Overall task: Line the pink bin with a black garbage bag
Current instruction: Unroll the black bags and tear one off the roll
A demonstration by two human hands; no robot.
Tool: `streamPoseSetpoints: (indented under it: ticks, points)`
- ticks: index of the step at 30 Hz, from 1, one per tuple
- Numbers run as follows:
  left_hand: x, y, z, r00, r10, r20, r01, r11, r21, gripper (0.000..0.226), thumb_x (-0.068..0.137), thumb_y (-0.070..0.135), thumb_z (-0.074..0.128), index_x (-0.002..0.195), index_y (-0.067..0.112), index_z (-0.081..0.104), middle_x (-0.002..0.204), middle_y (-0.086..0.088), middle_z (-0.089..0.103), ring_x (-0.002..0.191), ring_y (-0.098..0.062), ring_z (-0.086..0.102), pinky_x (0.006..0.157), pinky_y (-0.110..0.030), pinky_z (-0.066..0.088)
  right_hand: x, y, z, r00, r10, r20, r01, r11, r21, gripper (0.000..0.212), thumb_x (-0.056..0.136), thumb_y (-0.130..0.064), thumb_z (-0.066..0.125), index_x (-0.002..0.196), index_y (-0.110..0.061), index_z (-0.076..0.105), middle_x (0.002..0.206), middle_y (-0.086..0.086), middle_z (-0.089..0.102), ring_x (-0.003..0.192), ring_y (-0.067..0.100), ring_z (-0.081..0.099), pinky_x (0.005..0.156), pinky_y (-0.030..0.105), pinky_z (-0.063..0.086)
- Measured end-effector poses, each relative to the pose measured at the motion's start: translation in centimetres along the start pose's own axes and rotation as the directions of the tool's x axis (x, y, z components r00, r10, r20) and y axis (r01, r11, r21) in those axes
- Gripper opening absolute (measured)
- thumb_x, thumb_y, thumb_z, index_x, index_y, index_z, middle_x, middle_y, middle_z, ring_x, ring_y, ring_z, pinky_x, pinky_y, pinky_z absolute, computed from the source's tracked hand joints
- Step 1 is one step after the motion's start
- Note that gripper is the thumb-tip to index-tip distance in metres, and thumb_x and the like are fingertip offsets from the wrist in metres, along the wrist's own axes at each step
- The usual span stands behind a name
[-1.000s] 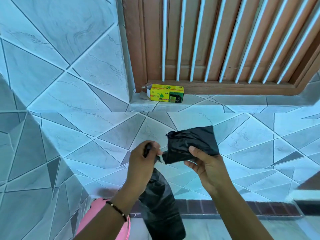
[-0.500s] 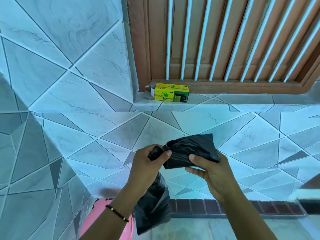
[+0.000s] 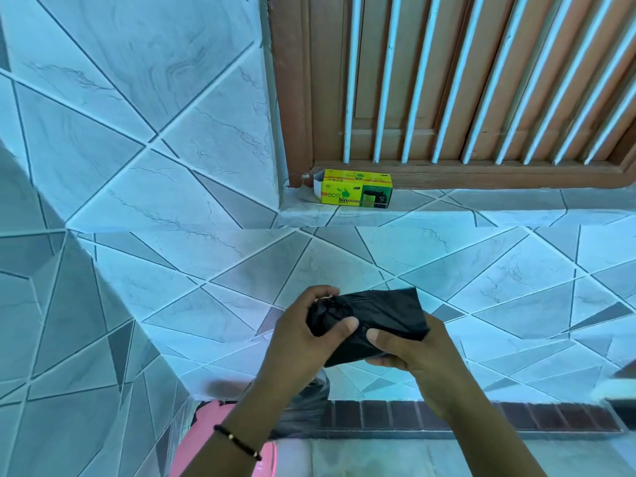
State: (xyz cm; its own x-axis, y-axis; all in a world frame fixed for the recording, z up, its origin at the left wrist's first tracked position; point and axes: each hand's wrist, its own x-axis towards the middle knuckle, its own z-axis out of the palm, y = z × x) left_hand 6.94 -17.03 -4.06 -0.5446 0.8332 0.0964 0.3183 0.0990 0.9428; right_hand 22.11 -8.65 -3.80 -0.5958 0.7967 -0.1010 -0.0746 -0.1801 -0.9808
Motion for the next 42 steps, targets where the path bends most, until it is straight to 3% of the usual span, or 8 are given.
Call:
streamPoseSetpoints:
  ticks: [7,12,14,21,27,30,37,42]
  points:
    - [0.1,-0.9,-1.7,0.994,-0.094,-0.059,0.085,0.986,-0.140,0.014,0.081,0.034,0.067,0.094,0.030,0.062,0.083,0.004,0.070,0.081,-0.014,0.068,0.069,-0.018,0.055,0.0,1.1,0.4,0.996,0.029,-0.088,-0.017,0.990,0.140,0.032,0.070,-0.006,0.072,0.102,-0.006,0.068,0.095,0.012,0.075,0.083,0.030,0.072,0.065,0.041,0.060]
    - [-0.9,-0.7,-1.6,0.935,-0.172,0.310,0.205,0.976,-0.079,0.054,0.066,0.062,0.055,0.116,0.043,0.047,0.090,-0.002,0.064,0.073,-0.004,0.065,0.072,-0.024,0.052,0.1,1.6,0.4,0.996,-0.009,-0.091,0.030,0.973,0.229,0.056,0.052,-0.023,0.083,0.104,-0.010,0.069,0.103,0.012,0.073,0.093,0.032,0.070,0.074,0.042,0.059]
    - [-0.9,-0.8,-1.0,0.949,-0.113,0.294,0.163,0.974,-0.154,0.048,0.067,0.054,0.066,0.110,0.044,0.048,0.097,0.017,0.068,0.078,0.009,0.063,0.071,-0.010,0.048,0.2,1.2,0.3,0.997,0.005,-0.072,0.008,0.985,0.171,0.049,0.058,-0.019,0.077,0.105,-0.009,0.068,0.100,0.011,0.074,0.090,0.031,0.071,0.069,0.040,0.060]
    - [0.1,-1.3,1.2,0.971,-0.002,0.239,-0.007,0.999,0.040,0.038,0.075,0.043,0.072,0.104,0.040,0.048,0.100,0.013,0.068,0.093,-0.005,0.065,0.086,-0.023,0.053,0.7,0.8,-1.8,0.999,-0.034,-0.040,0.025,0.979,-0.203,0.020,0.064,-0.016,0.082,0.075,-0.007,0.068,0.066,0.008,0.064,0.065,0.022,0.063,0.059,0.026,0.054]
    - [0.1,-0.9,3.1,0.977,-0.013,0.213,-0.014,0.992,0.121,0.037,0.074,0.043,0.073,0.102,0.042,0.047,0.101,0.020,0.065,0.093,-0.005,0.064,0.083,-0.021,0.051,1.1,0.6,-3.0,0.996,-0.088,-0.032,0.074,0.948,-0.311,0.011,0.066,-0.012,0.080,0.073,-0.016,0.072,0.079,0.006,0.068,0.082,0.033,0.065,0.082,0.048,0.054]
    - [0.3,-0.8,3.5,0.974,-0.036,0.222,0.011,0.994,0.113,0.039,0.072,0.047,0.072,0.104,0.039,0.052,0.102,0.017,0.068,0.096,-0.004,0.064,0.088,-0.025,0.051,1.3,0.4,-3.3,0.994,-0.114,-0.008,0.101,0.915,-0.390,0.009,0.073,-0.010,0.077,0.070,-0.017,0.072,0.069,-0.002,0.067,0.067,0.016,0.062,0.068,0.030,0.050]
    - [0.0,0.1,5.1,0.985,-0.076,0.158,0.069,0.997,0.045,0.021,0.076,0.050,0.069,0.090,0.037,0.059,0.077,0.017,0.068,0.074,-0.002,0.064,0.067,-0.020,0.047,1.5,0.4,-4.3,0.976,-0.151,-0.157,0.087,0.930,-0.357,0.008,0.078,-0.020,0.073,0.072,-0.016,0.073,0.065,0.003,0.071,0.060,0.016,0.063,0.058,0.026,0.047]
    - [0.0,0.5,5.3,0.993,-0.078,0.090,0.084,0.994,-0.075,0.013,0.082,0.042,0.062,0.092,0.034,0.059,0.068,0.022,0.065,0.062,0.004,0.058,0.064,-0.018,0.044,1.5,-0.1,-6.3,0.973,0.190,-0.132,-0.203,0.975,-0.095,0.024,0.080,-0.032,0.069,0.091,-0.010,0.068,0.086,0.011,0.072,0.069,0.026,0.067,0.057,0.031,0.053]
